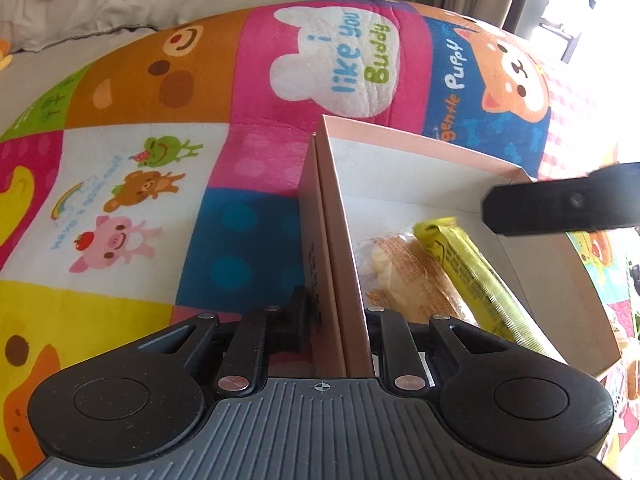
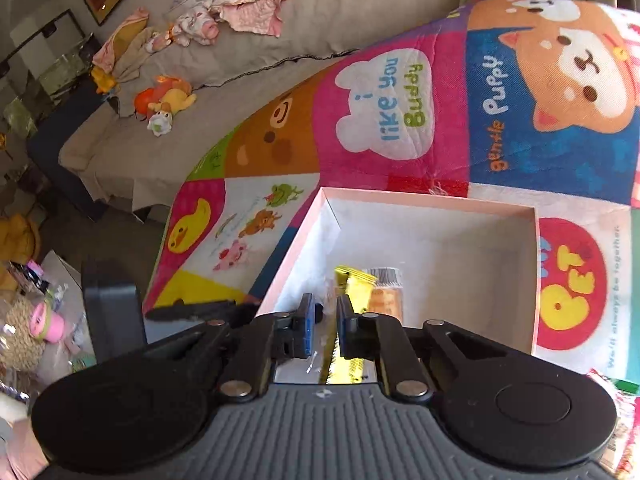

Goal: Organize objects
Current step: 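Carry the yellow stick snack into the box and release it, then reach the right gripper to the pink Volcano candy pack, then grasp the pink Volcano pack with the right gripper and drop it into the box, then grasp the large wrapped round bun with the right gripper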

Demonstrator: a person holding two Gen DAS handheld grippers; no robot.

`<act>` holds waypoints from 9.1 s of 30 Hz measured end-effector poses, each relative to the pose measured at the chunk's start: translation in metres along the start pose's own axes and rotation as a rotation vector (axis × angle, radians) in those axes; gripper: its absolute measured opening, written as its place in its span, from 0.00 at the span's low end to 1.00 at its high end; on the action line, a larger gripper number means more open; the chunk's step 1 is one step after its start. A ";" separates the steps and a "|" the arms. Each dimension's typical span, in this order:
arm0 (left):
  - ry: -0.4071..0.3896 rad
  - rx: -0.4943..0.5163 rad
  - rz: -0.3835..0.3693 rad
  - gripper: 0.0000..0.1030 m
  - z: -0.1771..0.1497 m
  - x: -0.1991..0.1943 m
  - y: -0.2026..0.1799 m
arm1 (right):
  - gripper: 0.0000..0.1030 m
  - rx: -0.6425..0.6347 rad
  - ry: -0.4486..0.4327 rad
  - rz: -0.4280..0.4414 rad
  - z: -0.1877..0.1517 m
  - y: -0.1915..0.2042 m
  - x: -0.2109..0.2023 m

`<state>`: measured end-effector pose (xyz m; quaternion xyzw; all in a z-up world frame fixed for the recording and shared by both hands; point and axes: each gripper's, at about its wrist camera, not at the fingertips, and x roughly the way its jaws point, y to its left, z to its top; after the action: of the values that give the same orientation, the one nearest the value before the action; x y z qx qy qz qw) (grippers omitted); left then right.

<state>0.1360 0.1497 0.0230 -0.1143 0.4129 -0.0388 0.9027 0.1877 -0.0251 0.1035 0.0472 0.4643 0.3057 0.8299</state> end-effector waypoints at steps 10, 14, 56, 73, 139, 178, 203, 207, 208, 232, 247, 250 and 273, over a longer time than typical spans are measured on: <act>0.000 -0.003 0.001 0.19 0.000 0.000 0.000 | 0.33 -0.128 -0.037 -0.132 -0.021 0.001 -0.006; 0.000 0.001 0.002 0.19 0.000 0.000 -0.001 | 0.43 -0.132 0.036 -0.139 -0.041 -0.008 -0.007; 0.020 0.005 0.073 0.15 -0.001 -0.001 -0.011 | 0.66 0.038 -0.344 -0.482 -0.184 -0.108 -0.161; 0.027 0.014 0.101 0.16 0.001 0.000 -0.017 | 0.76 0.009 -0.220 -0.332 -0.217 -0.048 -0.078; 0.015 0.001 0.069 0.17 -0.006 -0.004 -0.016 | 0.55 -0.115 -0.110 -0.519 -0.212 -0.092 -0.097; 0.001 -0.025 0.036 0.19 -0.010 -0.005 -0.011 | 0.64 0.064 -0.316 -0.573 -0.146 -0.062 -0.130; 0.018 -0.034 0.069 0.18 -0.008 -0.005 -0.016 | 0.76 -0.011 -0.194 -0.529 -0.206 -0.064 -0.059; 0.013 -0.037 0.062 0.18 -0.009 -0.005 -0.015 | 0.76 0.077 -0.173 -0.572 -0.228 -0.069 -0.091; 0.013 -0.038 0.061 0.18 -0.009 -0.005 -0.015 | 0.76 0.086 -0.192 -0.575 -0.233 -0.067 -0.102; 0.016 -0.049 0.033 0.20 -0.010 -0.007 -0.012 | 0.53 0.426 -0.330 -0.667 -0.208 -0.135 -0.138; 0.013 -0.046 0.023 0.21 -0.011 -0.007 -0.011 | 0.55 0.077 -0.164 -0.403 -0.235 -0.042 -0.093; 0.013 -0.048 0.021 0.21 -0.011 -0.007 -0.011 | 0.66 0.064 -0.155 -0.448 -0.243 -0.044 -0.096; 0.023 -0.018 0.048 0.19 -0.012 -0.008 -0.015 | 0.83 -0.016 -0.183 -0.472 -0.252 -0.041 -0.119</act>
<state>0.1222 0.1341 0.0246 -0.1119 0.4263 -0.0146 0.8975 -0.0403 -0.1755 0.0342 -0.0416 0.3831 0.1014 0.9172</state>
